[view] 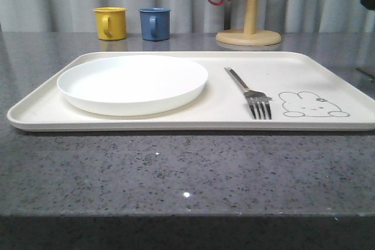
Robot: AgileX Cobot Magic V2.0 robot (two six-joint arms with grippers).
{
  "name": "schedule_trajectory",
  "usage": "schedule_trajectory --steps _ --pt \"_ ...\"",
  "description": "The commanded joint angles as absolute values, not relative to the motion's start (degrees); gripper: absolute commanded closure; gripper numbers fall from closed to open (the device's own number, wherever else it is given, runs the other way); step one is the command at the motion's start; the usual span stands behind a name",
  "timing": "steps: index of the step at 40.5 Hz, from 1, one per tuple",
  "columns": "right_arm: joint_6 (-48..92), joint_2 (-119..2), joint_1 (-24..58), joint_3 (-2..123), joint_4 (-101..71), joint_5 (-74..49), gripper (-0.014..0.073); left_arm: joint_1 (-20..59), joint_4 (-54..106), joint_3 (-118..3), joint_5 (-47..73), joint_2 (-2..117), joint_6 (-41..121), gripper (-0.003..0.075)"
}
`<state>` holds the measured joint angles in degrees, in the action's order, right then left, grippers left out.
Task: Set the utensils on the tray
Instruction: 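Move the right gripper back to the chopsticks and grasp them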
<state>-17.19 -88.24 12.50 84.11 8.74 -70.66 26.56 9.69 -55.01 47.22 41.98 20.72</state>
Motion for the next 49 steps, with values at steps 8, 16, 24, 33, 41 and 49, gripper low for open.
schedule_trajectory --steps 8,16,24,33,41,49 --pt "-3.75 -87.27 1.53 77.44 0.70 -73.21 0.0303 26.99 10.46 -56.37 43.03 41.78 20.42 0.0428" --pt "-1.75 -89.55 -1.17 76.41 0.00 -72.71 0.0303 26.99 10.46 -56.37 43.03 41.78 20.42 0.0428" --pt "0.00 -91.44 -1.17 76.41 -2.17 -71.74 0.0303 26.99 10.46 -56.37 43.03 41.78 20.42 0.0428" --pt "0.91 -93.99 -1.17 76.41 -3.65 -71.07 0.0303 26.99 10.46 -56.37 43.03 41.78 20.42 0.0428" --pt "0.91 -94.52 -1.17 76.41 -3.65 -71.13 0.0331 26.99 10.46 -56.37 43.03 41.78 20.42 0.0428" --pt "0.91 -94.52 -1.17 76.41 -3.65 -71.13 0.0500 26.99 10.46 -56.37 43.03 41.78 20.42 0.0428"
